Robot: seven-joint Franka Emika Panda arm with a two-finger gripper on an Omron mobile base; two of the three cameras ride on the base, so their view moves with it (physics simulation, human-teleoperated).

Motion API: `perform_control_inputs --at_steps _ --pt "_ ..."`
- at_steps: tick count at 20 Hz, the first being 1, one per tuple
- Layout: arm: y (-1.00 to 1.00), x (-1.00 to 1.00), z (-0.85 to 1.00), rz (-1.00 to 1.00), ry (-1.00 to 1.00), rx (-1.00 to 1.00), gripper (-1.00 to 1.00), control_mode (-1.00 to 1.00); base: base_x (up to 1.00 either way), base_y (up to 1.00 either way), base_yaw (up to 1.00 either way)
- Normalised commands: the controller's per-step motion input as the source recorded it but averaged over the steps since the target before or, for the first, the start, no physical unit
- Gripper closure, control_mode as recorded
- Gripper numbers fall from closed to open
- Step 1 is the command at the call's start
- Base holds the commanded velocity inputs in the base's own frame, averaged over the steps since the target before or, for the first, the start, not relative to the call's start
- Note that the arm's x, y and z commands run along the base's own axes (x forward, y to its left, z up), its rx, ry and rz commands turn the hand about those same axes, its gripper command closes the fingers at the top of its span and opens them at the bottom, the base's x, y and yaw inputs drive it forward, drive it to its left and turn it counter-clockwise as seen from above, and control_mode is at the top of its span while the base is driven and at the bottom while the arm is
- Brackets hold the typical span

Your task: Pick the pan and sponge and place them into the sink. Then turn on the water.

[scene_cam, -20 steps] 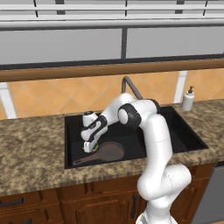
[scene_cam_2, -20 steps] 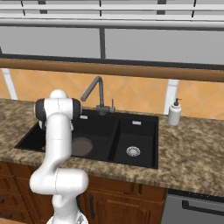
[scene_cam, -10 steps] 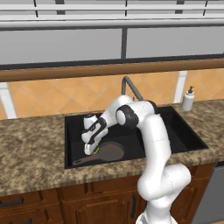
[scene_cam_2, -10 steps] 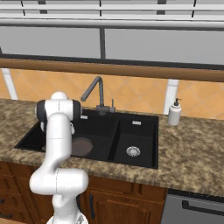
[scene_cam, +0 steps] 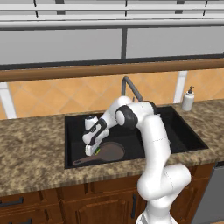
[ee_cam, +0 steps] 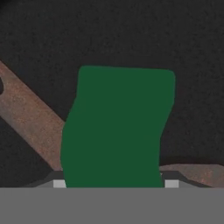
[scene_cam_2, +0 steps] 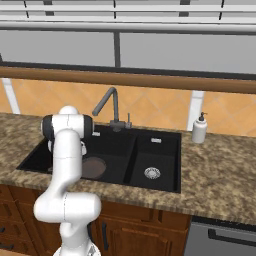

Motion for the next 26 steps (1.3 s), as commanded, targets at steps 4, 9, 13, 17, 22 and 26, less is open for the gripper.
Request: perform_control_inputs --at_steps 4,9,13,17,22,26 --pt "-0.03 0.00 0.00 0.00 0.00 0.00 -1.00 -1.00 0.00 0.00 0.00" --pt "-0.16 -0.08 0.10 -0.03 0.00 0.04 -1.00 -1.00 0.00 0.00 0.00" --pt "-0.19 -0.33 0.81 -0.06 -0.05 0.13 -1.00 -1.00 0.00 0.00 0.00" --pt "-0.04 -0.74 1.00 -0.07 -0.21 0.14 -1.00 -1.00 0.00 0.00 0.00" --pt "-0.04 -0.75 1.00 -0.12 -0.17 0.06 -1.00 -1.00 0.00 0.00 0.00" --pt "-0.08 -0.58 1.00 -0.16 -0.17 0.00 -1.00 -1.00 0.00 0.00 0.00"
